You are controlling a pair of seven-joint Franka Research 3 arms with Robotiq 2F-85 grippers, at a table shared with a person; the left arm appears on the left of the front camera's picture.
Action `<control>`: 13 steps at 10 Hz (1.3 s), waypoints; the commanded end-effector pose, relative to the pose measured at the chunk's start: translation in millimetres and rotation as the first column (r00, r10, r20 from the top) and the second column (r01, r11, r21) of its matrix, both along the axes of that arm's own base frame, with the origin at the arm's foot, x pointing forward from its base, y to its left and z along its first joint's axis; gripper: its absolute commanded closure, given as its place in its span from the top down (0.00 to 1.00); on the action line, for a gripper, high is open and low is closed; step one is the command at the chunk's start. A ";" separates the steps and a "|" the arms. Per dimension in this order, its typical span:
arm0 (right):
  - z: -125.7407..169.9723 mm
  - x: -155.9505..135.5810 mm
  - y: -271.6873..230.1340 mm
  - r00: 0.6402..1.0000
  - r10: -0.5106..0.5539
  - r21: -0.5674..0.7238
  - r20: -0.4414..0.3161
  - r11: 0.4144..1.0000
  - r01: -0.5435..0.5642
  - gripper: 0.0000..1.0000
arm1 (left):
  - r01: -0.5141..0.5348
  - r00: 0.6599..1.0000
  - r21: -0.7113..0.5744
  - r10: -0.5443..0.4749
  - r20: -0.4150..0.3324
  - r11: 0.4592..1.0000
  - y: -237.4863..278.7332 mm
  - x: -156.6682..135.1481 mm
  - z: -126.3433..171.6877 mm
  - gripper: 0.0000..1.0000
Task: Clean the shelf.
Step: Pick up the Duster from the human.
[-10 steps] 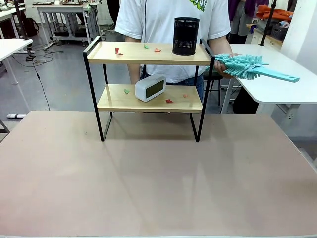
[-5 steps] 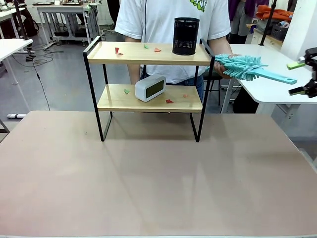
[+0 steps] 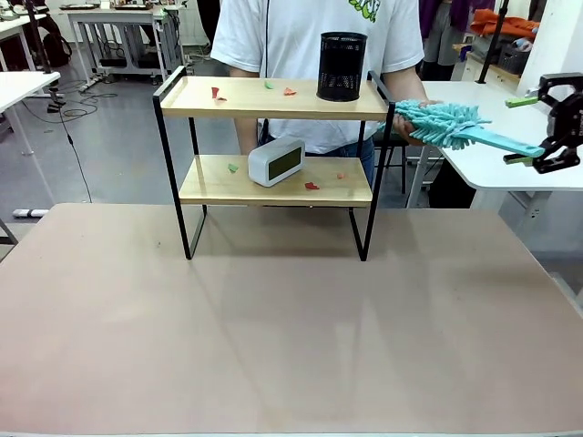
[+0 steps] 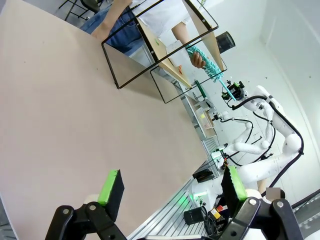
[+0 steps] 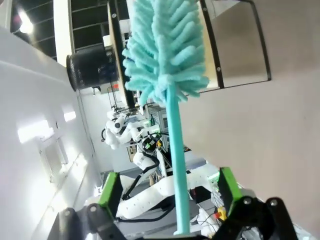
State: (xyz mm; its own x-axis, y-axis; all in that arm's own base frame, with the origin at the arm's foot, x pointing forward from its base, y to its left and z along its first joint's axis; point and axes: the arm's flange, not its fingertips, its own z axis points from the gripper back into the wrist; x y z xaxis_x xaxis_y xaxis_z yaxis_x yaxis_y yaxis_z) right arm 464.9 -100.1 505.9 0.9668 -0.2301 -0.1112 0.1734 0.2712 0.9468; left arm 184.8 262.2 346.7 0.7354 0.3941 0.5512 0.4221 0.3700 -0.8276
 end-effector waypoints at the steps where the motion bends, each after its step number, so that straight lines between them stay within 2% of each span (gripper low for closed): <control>1: 5.8 11.1 19.5 0.999 -0.034 -0.017 -0.033 0.999 0.034 1.00 | -0.004 0.999 -0.006 0.004 0.039 1.000 -0.5 0.1 0.5 1.00; 9: 1.4 18.4 32.1 0.999 -0.036 -0.022 -0.030 0.999 0.035 1.00 | -0.004 0.999 -0.006 0.004 0.039 1.000 -0.5 0.1 0.5 1.00; 10: 0.6 19.3 31.9 0.999 -0.040 -0.018 -0.034 0.999 0.039 0.41 | -0.004 0.999 -0.006 0.004 0.039 1.000 -0.5 0.1 0.5 1.00; 11: 0.4 19.3 31.6 0.998 -0.046 -0.013 -0.031 0.999 0.046 0.41 | -0.004 0.999 -0.006 0.004 0.039 1.000 -0.5 0.1 0.5 1.00; 12: 0.6 19.3 31.3 0.998 -0.052 -0.010 -0.025 0.999 0.052 0.00 | -0.004 0.999 -0.006 0.004 0.039 1.000 -0.5 0.1 0.5 1.00; 13: 0.4 19.8 31.1 0.998 -0.056 -0.012 -0.025 0.998 0.056 0.36 | -0.004 0.999 -0.006 0.004 0.039 1.000 -0.5 0.1 0.5 1.00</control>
